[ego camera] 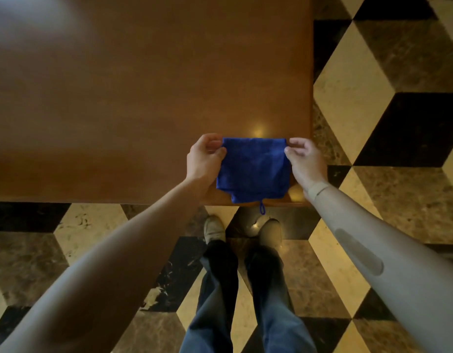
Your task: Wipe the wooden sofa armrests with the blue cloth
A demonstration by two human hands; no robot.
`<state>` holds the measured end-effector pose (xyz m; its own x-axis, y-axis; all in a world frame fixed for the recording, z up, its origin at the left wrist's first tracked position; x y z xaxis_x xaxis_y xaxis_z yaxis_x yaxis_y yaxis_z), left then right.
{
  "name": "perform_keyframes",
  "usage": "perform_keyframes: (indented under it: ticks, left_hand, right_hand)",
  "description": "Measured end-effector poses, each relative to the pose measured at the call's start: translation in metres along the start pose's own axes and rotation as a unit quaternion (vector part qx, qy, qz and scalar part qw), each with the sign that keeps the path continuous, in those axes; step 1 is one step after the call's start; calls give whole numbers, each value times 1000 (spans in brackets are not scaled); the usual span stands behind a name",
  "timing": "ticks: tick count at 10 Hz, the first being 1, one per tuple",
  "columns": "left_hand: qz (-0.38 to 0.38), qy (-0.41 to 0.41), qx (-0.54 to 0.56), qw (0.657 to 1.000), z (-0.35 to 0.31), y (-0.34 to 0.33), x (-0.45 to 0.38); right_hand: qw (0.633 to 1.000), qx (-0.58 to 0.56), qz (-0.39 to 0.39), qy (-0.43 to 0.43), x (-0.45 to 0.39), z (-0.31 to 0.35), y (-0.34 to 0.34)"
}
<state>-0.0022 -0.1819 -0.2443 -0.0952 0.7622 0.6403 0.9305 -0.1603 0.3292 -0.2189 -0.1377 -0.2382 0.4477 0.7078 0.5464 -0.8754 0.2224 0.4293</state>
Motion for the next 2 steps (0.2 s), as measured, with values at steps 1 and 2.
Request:
perform_keyframes:
  ticks: [1,2]
  left_hand:
    - [-36,-53,23,998,-33,24,13]
    - [-57,-106,65,991,-66,48,35]
  right_hand:
    - [999,-10,-31,38,10,29,18]
    - [994,-55,-56,79,24,60,40]
Point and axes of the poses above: each hand's wrist, its own x-axis away from the middle knuckle, its own y-axis out of the back of the hand, z = x × y, the point moved 2 cm from there along -x, towards the middle knuckle, and after that the axes turned 3 degrees about y, right-handed, at the moved point
